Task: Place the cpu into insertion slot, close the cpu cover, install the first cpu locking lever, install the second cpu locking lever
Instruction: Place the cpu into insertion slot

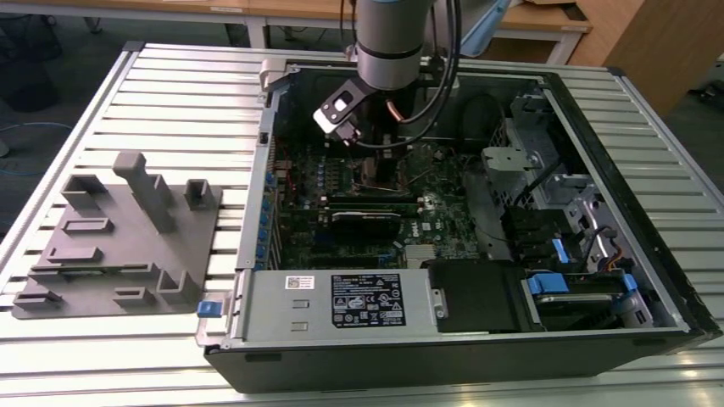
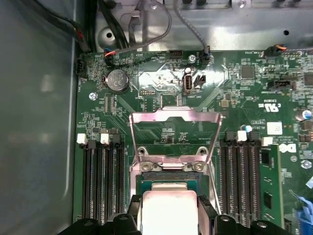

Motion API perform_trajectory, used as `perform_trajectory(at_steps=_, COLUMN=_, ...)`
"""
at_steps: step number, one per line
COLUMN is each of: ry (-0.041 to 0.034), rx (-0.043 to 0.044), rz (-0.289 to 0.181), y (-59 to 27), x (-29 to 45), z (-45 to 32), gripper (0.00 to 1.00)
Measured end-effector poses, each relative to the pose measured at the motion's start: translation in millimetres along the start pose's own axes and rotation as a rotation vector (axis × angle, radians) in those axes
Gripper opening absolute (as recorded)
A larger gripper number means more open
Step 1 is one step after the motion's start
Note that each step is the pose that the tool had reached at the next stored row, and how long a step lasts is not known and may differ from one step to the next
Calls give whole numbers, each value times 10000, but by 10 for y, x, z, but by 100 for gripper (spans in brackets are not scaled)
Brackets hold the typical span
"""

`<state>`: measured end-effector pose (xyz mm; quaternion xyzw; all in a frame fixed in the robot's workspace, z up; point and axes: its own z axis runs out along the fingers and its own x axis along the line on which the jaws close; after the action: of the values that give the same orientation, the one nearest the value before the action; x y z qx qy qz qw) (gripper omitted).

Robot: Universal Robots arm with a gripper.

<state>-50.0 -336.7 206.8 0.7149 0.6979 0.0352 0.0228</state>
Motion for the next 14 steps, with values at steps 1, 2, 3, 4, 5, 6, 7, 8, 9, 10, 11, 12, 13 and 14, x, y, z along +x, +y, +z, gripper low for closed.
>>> perform_trajectory(at_steps=1, ry=-3, rx=1, rz=11, y=-1, x=1, z=15, gripper=54)
perform_trajectory(at_steps=2, ry=-5, rx=2, rz=22, y=-2, x=2, z=31, gripper=54)
perform_trajectory(at_steps=3, ry=-5, rx=1, rz=31, y=-4, x=4, z=47, gripper=54)
perform_trajectory(at_steps=4, ry=-5, rx=1, rz=35, y=-5, x=5, z=57, gripper=54)
perform_trajectory(at_steps=5, ry=-6, rx=1, rz=35, y=-5, x=5, z=60, gripper=54)
perform_trajectory(at_steps=6, ry=-8, rx=2, rz=36, y=-5, x=4, z=61, gripper=54)
perform_trajectory(at_steps=7, ry=-5, rx=0, rz=36, y=-5, x=5, z=67, gripper=54)
perform_trajectory(at_steps=8, ry=-4, rx=-1, rz=36, y=-6, x=5, z=76, gripper=54)
perform_trajectory(at_steps=9, ry=-5, rx=0, rz=36, y=-7, x=5, z=83, gripper=54)
perform_trajectory(at_steps=10, ry=-6, rx=1, rz=37, y=-8, x=4, z=87, gripper=54)
perform_trajectory(at_steps=11, ry=-7, rx=1, rz=37, y=-8, x=2, z=88, gripper=54)
perform_trajectory(at_steps=12, ry=-7, rx=2, rz=37, y=-8, x=-4, z=89, gripper=54)
perform_trajectory(at_steps=13, ry=-6, rx=1, rz=37, y=-8, x=-11, z=90, gripper=54)
perform_trajectory(at_steps=14, ry=-6, rx=0, rz=37, y=-7, x=-19, z=92, gripper=54)
